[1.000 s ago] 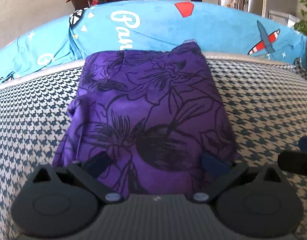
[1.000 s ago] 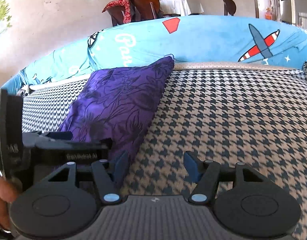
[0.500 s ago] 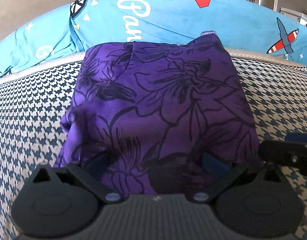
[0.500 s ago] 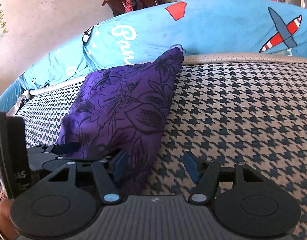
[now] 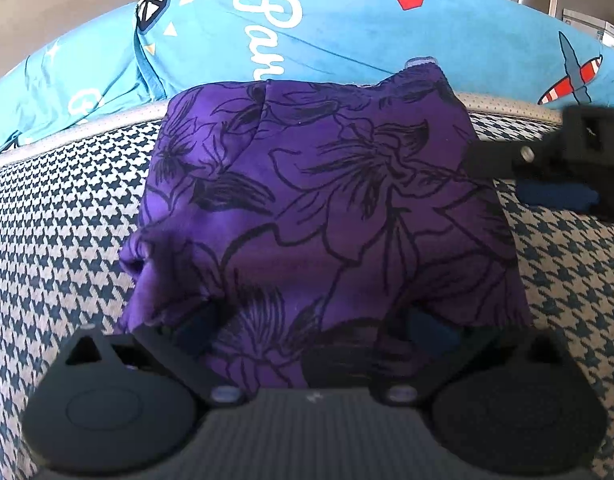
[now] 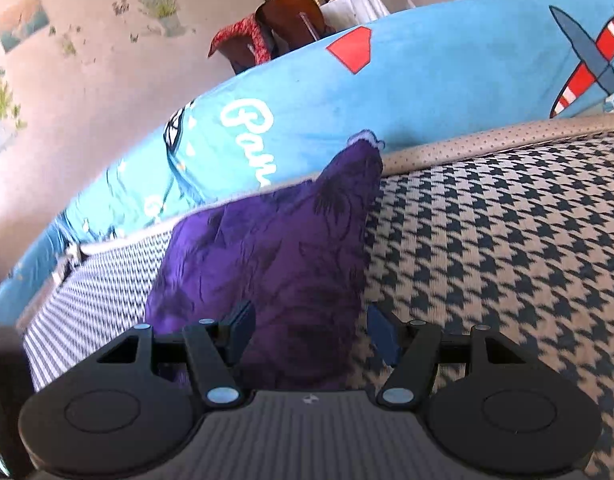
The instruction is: Fold clothes
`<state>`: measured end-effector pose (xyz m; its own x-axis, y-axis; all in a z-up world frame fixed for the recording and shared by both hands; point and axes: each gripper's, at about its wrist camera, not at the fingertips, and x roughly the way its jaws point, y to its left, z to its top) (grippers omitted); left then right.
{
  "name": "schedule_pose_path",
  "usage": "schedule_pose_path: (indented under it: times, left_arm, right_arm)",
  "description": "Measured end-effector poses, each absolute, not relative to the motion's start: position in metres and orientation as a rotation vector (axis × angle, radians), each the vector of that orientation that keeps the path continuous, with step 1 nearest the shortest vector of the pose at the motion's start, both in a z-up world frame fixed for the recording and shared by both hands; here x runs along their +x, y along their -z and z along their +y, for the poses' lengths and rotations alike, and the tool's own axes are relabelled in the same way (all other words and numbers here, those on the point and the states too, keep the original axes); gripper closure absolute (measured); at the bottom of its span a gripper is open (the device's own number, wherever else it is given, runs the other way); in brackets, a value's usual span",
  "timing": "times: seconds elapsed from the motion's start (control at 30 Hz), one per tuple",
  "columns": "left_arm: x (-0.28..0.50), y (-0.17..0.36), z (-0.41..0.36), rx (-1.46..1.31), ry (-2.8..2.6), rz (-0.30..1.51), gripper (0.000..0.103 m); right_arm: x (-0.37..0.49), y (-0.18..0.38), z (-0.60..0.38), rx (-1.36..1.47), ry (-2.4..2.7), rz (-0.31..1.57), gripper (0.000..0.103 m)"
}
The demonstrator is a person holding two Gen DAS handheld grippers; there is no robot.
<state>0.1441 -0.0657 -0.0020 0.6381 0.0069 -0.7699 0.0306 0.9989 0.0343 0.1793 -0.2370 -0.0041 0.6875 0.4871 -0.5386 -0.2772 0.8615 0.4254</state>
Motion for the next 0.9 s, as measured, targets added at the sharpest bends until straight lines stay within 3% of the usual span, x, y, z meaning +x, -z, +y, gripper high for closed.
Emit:
schedule_pose_path:
  times: [0.9]
  left_arm:
    - [0.143, -0.008, -0.036, -0.012, 0.010, 0.905, 0.000]
  right_arm:
    - [0.267, 0.044, -0.230, 0.495, -0.630, 0.684, 0.040]
